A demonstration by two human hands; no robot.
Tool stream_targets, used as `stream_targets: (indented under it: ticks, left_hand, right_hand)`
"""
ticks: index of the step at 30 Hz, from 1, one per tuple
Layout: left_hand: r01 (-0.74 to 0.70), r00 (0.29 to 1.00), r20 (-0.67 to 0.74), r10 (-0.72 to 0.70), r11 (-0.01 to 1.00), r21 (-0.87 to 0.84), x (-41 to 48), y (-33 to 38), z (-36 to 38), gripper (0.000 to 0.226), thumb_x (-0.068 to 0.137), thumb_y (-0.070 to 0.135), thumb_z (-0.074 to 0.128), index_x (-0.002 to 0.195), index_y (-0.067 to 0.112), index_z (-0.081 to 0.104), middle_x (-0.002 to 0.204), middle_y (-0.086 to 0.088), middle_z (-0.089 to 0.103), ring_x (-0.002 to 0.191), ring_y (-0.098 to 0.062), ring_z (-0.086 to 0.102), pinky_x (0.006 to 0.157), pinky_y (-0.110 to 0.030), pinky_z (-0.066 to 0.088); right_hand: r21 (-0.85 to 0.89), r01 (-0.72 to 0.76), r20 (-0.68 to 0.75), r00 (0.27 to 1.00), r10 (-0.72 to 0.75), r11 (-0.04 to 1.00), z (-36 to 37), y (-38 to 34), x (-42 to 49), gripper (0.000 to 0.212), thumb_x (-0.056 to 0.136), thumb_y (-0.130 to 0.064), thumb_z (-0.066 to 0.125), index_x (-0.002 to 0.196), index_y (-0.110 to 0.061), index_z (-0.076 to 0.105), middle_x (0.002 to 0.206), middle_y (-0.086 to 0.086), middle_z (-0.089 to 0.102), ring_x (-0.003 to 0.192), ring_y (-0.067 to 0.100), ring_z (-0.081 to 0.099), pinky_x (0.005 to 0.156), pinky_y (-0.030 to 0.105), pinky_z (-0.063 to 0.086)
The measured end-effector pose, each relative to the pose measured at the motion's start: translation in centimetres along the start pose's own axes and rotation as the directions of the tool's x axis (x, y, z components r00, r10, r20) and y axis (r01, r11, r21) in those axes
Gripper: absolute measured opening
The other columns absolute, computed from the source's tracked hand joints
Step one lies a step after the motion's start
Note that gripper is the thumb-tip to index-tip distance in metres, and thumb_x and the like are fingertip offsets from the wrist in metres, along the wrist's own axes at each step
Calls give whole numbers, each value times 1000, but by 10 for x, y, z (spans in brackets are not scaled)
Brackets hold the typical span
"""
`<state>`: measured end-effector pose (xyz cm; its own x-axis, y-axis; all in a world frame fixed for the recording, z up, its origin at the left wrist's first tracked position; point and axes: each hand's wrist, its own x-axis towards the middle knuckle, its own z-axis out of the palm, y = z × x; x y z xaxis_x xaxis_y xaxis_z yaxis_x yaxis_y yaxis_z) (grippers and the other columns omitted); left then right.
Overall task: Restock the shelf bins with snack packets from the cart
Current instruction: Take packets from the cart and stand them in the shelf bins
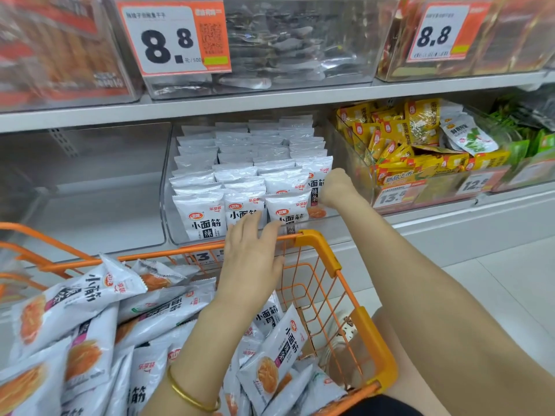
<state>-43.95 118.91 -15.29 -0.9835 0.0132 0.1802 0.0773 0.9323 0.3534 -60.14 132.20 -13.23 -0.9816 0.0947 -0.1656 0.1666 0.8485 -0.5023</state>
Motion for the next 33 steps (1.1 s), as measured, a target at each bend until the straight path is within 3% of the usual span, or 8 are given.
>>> stream_targets:
  ticks: [5, 7, 10, 13, 17, 26, 29, 33]
  left_hand:
    - [18, 996, -85, -21, 999, -27, 1, 4, -12, 40, 91, 23, 53, 130, 23, 48, 136, 1, 42, 128, -19, 32, 106, -34, 24]
    - [52, 995, -83, -59, 995, -85, 1, 6, -20, 23, 90, 21, 54, 112, 21, 59, 113, 3, 57, 108, -19, 50, 93, -35, 39]
    - [128, 977, 188, -101, 982, -140, -3, 4, -20, 11, 86, 23, 58, 95, 18, 62, 96, 0, 65, 92, -20, 60, 79, -38, 51]
    - [58, 814, 571, -109, 993, 107, -11, 3, 8, 32, 88, 39, 56, 106, 12, 60, 107, -4, 61, 98, -23, 58, 79, -35, 50]
    - [31, 658, 739, -148, 985, 170, -27, 7, 47, 30, 88, 37, 58, 104, 12, 51, 102, -8, 58, 94, -24, 57, 67, -31, 42]
    - [121, 772, 636, -2, 982, -143, -9, -2, -3, 4, 85, 13, 61, 87, 12, 57, 87, -3, 65, 83, -20, 63, 66, -31, 52]
    - [280, 837, 546, 25, 839, -467, -8, -12, -42, 14, 86, 6, 60, 88, 19, 60, 98, 0, 70, 87, -17, 67, 68, -31, 57]
    - [288, 941, 335, -42, 618, -732, -4, -8, -52, 19, 85, 4, 63, 100, 15, 65, 100, 1, 71, 95, -16, 67, 80, -32, 56]
  right_hand:
    - [-41, 232, -274, 933, -234, 972, -25, 5, -57, 25, 90, 3, 50, 115, -2, 50, 110, 17, 61, 102, 31, 57, 73, 31, 42]
    - [33, 351, -192, 921, -338, 936, -17, 10, -90, 21, 89, 1, 50, 106, -7, 58, 101, 12, 64, 93, 27, 61, 77, 34, 50]
    - [141, 396, 70, 910, -408, 908, 19, 26, -127, 21, 87, 3, 49, 96, -13, 60, 90, 9, 61, 80, 27, 66, 76, 44, 55]
    - [169, 419, 35, 902, -431, 892, 44, 40, -138, 24, 87, 2, 45, 102, -12, 57, 92, 6, 58, 80, 24, 65, 72, 40, 55]
    - [237, 491, -60, 869, -491, 839, 47, 43, -139, 23, 88, 4, 45, 97, -13, 58, 94, 5, 55, 71, 18, 65, 65, 30, 55]
    - [623, 378, -248, 926, -285, 685, 37, 42, -144, 16, 91, -3, 53, 96, -18, 57, 79, -12, 58, 59, 11, 60, 49, 28, 52]
    - [628, 404, -372, 906, -200, 665, 30, 47, -143, 9, 87, -24, 60, 95, -21, 61, 82, -13, 61, 67, 2, 55, 61, 13, 44]
    - [636, 328, -114, 935, -335, 699, 26, 45, -148, 24, 75, -44, 68, 95, -35, 59, 88, -11, 68, 82, 7, 64, 71, 29, 51]
